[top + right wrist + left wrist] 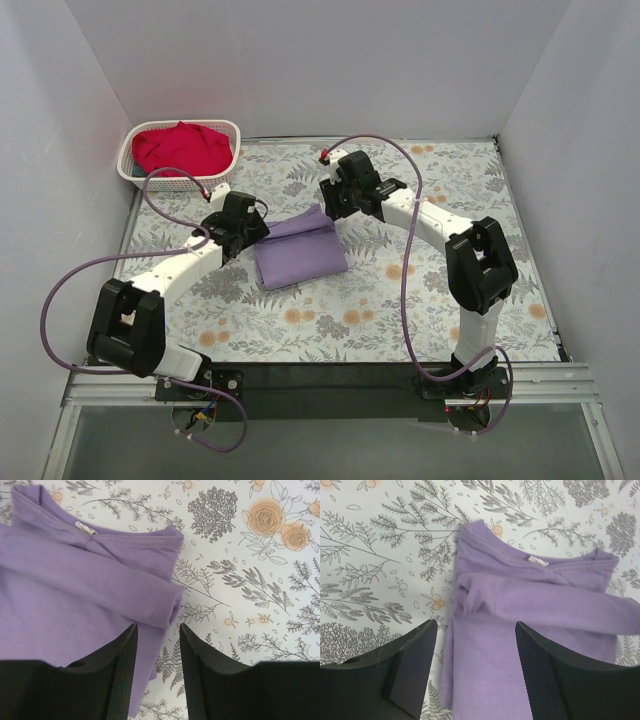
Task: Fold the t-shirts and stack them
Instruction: Fold the tshirt
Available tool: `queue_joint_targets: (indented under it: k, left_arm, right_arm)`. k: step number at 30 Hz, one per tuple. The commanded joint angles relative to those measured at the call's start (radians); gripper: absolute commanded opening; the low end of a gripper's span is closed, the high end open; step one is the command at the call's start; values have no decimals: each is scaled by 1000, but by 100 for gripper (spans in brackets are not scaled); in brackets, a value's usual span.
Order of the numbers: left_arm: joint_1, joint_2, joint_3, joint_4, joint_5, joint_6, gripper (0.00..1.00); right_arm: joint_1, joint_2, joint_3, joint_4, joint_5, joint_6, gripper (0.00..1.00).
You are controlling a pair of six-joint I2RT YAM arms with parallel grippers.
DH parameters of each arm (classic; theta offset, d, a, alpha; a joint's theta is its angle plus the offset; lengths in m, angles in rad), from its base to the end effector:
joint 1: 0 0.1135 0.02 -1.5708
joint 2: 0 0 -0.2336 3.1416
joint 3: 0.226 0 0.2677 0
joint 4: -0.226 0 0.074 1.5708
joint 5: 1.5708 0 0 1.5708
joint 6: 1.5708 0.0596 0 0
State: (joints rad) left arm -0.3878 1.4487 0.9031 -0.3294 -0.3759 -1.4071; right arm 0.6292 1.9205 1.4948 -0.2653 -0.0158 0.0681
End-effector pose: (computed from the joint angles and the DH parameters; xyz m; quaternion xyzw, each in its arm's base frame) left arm 0.3125 -0.1040 0.1619 -0.5062 0.7751 -0.1523 0.3462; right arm 0.3757 0.2746 0.1947 -0.2537 0.8685 0.1522 0.3978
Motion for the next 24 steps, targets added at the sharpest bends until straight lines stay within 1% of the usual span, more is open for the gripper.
queue_joint_targets:
  k: [1, 5, 6, 7, 8, 9, 11, 12, 14, 17, 20, 24]
  left_arm:
    - [-2, -77, -35, -13, 55, -3, 60]
    - [-40, -102, -64, 35, 120, 0, 59]
    - [-48, -96, -63, 42, 130, 3, 56]
    - [-62, -80, -61, 49, 146, 10, 49]
    - [-69, -70, -56, 58, 150, 11, 45]
    - [-75, -57, -44, 64, 155, 16, 37]
    - [-91, -10, -35, 66, 157, 20, 31]
    - [-94, 7, -27, 69, 152, 19, 26]
    - [-97, 48, -23, 73, 135, 11, 18]
    - [-94, 102, 3, 84, 91, 8, 16]
    - [-74, 150, 45, 93, 72, 11, 16]
    - [-36, 229, 102, 92, 66, 16, 17]
  right_arm:
    - [1, -57, -27, 12, -50, -36, 38]
    - [4, -48, -54, 28, -72, -42, 36]
    - [4, -40, -57, 29, -72, -44, 36]
    - [4, -35, -61, 29, -76, -47, 35]
    - [3, -32, -59, 29, -81, -51, 34]
    - [4, -25, -59, 29, -90, -53, 33]
    - [3, -25, -64, 29, -102, -60, 32]
    - [4, -23, -67, 29, -110, -62, 32]
    - [4, -22, -77, 28, -119, -63, 31]
    - [4, -2, -67, 28, -125, -63, 31]
    - [4, 38, -44, 29, -131, -63, 31]
    - [4, 119, 40, 28, -144, -63, 30]
